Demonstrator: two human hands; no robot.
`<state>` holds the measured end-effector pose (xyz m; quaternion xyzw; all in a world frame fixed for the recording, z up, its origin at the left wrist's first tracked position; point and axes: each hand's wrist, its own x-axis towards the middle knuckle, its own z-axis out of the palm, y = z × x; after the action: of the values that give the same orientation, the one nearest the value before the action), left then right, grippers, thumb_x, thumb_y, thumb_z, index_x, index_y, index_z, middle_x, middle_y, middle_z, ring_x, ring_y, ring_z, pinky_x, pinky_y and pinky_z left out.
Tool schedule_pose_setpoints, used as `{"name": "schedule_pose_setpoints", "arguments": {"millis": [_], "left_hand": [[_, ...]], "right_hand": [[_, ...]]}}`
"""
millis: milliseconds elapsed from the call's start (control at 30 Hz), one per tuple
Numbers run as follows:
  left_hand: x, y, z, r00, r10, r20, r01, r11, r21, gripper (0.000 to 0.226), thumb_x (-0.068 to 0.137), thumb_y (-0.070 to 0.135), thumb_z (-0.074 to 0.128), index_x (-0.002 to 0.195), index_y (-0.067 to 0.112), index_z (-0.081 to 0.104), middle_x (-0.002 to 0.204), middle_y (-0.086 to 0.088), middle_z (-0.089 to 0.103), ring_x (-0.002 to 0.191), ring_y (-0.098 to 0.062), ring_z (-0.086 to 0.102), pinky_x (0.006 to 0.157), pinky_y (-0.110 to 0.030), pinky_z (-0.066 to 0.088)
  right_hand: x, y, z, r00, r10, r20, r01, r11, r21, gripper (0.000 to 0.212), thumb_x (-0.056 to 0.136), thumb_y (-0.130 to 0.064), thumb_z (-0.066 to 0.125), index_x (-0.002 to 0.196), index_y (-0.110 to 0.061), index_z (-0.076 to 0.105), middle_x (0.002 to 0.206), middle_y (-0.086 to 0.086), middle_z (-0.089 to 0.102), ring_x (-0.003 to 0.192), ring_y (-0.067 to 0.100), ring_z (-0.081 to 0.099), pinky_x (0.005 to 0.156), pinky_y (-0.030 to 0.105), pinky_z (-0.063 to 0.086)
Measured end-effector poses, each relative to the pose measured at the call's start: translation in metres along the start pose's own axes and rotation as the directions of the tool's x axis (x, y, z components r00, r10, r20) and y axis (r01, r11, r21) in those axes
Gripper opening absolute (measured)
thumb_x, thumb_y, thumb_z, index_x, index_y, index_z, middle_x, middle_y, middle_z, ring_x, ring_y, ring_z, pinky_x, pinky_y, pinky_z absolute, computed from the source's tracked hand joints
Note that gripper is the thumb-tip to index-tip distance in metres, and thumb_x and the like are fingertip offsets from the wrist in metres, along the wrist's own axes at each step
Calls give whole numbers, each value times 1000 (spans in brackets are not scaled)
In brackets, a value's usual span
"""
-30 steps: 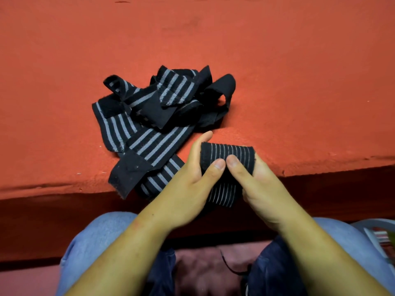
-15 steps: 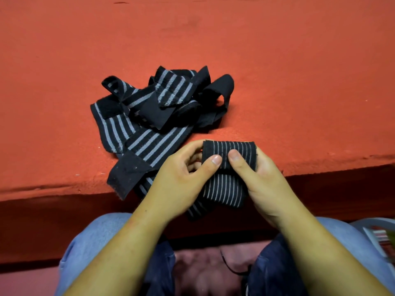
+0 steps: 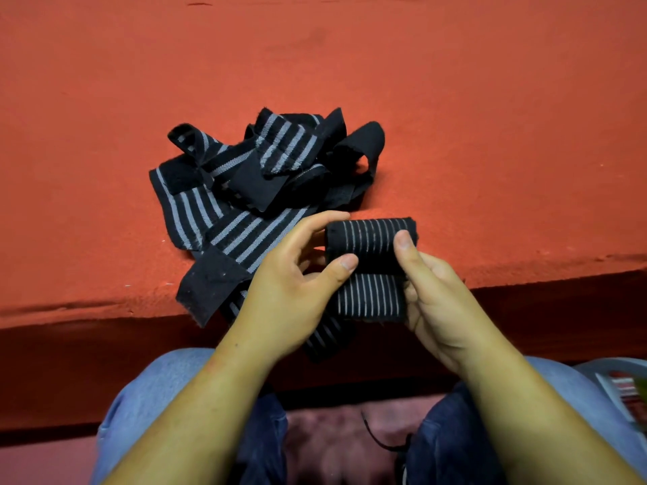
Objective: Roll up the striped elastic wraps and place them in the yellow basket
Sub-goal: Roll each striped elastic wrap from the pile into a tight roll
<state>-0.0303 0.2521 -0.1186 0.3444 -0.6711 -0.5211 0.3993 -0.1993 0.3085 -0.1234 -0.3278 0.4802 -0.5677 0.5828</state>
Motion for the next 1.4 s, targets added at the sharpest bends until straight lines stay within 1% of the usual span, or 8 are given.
{"name": "schedule_pose_setpoints", "arguments": {"millis": [233,467,633,700,800,900,1200,1400], "left_hand": [[0,-2,1,998,35,53,-37,999,29,47,93,-3,71,123,32,65,120,11,69,117,-8,66,93,-20,53],[0,-3,1,994,0,114,4,999,-38,39,96,5,71,126,29,65,123,7,68,117,-12,66,91,-24,54],[2,-4,0,999,-33,37,35,998,-57,34,95,27,70,128,31,64,121,6,71,114,-10,68,92,-21,53],[2,-4,0,999,-39,28,41,997,-59,37,92,31,71,129,30,64,120,7,71,112,-7,69,94,-21,53],[2,-4,0,999,-46,22,47,997,-69,37,93,21,74,128,28,65,117,9,72,105,-5,71,91,-17,53],[2,-5,-2,999,-46,12,47,997,-61,39,92,12,76,127,27,66,116,9,72,107,-5,70,90,-15,52],[0,-7,-3,996,-40,86,41,999,-8,39,93,23,78,128,34,66,119,7,72,108,-12,70,92,-25,55],[0,2,1,989,-91,120,94,995,-17,42,85,35,81,124,36,67,115,-5,74,105,-39,70,97,-52,58]], "right_hand": [[-1,-6,0,1000,17,13,-18,997,76,55,92,-53,50,120,-10,71,107,14,78,93,23,77,74,35,65],[3,3,-8,996,-81,-36,82,996,20,13,97,-13,61,107,-14,70,98,4,77,92,18,73,70,29,60],[7,7,-10,984,-179,-22,178,983,-39,32,79,-6,64,106,-22,73,102,6,73,97,19,67,86,37,58],[7,8,-11,978,-210,-11,208,976,-70,38,77,-3,64,105,-26,75,101,3,73,96,16,66,84,30,56],[6,10,-12,975,-222,3,222,972,-81,43,75,0,65,106,-28,74,101,1,73,94,12,65,79,22,54],[5,10,-11,981,-190,38,191,981,-31,43,78,1,76,113,-23,72,111,7,74,102,17,68,86,29,59],[-4,3,-12,966,-257,-35,248,955,-164,34,79,-19,79,112,-18,74,99,0,78,89,9,71,79,19,55],[-14,-10,-17,966,-257,-19,243,935,-257,28,86,-11,78,112,-20,74,103,-1,77,92,9,72,82,20,56]]}}
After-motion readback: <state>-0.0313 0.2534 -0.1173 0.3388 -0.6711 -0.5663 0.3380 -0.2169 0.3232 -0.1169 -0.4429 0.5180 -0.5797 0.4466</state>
